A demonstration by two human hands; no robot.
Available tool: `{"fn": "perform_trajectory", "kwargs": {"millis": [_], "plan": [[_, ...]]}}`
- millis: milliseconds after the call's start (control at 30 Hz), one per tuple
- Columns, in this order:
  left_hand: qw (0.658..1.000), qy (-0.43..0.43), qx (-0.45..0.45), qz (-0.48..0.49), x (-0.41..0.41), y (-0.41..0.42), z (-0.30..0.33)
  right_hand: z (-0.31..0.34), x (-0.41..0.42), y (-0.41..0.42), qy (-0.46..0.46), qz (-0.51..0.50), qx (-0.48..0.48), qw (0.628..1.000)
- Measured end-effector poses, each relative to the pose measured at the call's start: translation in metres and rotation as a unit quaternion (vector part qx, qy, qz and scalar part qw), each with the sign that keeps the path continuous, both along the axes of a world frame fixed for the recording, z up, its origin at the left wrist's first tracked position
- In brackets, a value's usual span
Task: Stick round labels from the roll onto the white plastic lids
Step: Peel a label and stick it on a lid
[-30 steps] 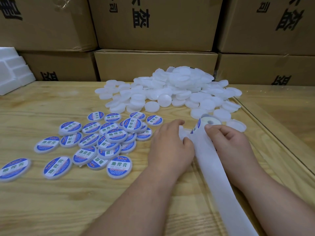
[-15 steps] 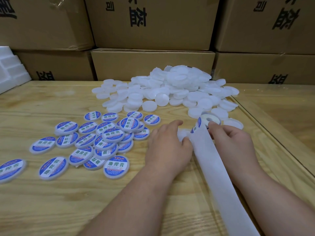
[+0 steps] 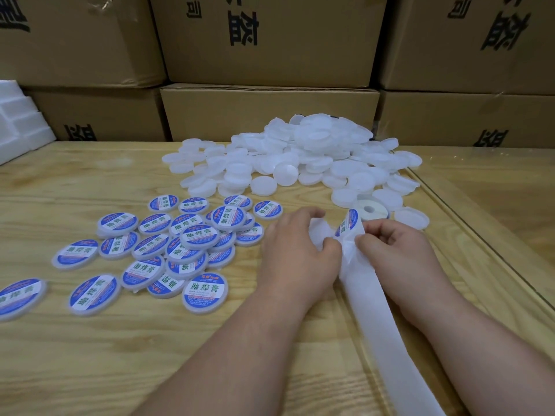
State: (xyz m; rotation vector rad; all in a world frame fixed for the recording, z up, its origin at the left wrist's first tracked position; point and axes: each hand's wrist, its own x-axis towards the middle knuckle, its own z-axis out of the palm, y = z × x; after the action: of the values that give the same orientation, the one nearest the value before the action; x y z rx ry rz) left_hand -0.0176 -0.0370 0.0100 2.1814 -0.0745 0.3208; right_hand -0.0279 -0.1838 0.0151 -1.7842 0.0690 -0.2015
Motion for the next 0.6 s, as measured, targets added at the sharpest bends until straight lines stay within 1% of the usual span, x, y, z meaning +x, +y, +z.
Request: {"fn": "perform_trajectory", "kwargs": {"millis": [200, 300, 400, 500, 600], "plan": [[0.992, -0.069, -0.105, 0.015, -0.0004, 0.0000, 0.0006, -0.0007, 0.0001, 0.0000, 0.007, -0.009, 0.012, 1.000], [0.979, -0.107, -0.170, 0.037, -0.0013, 0.0000, 0.0033, -0.0019, -0.0004, -0.0015, 0.001, -0.006, 0.003, 1.000], [0.965, -0.125, -0.224, 0.059, -0.0031, 0.0009, 0.0078, -0.0029, -0.0003, -0.0023, 0.001, -0.009, 0.004, 1.000], [0.952, -0.121, -0.272, 0.071, -0.0022, 0.0036, 0.0088, -0.0029, -0.0004, -0.0027, 0.000, -0.008, 0.006, 1.000], [0.938, -0.094, -0.325, 0.074, 0.0019, 0.0041, 0.0071, -0.0029, -0.0002, -0.0021, 0.001, -0.007, 0.007, 1.000]]}}
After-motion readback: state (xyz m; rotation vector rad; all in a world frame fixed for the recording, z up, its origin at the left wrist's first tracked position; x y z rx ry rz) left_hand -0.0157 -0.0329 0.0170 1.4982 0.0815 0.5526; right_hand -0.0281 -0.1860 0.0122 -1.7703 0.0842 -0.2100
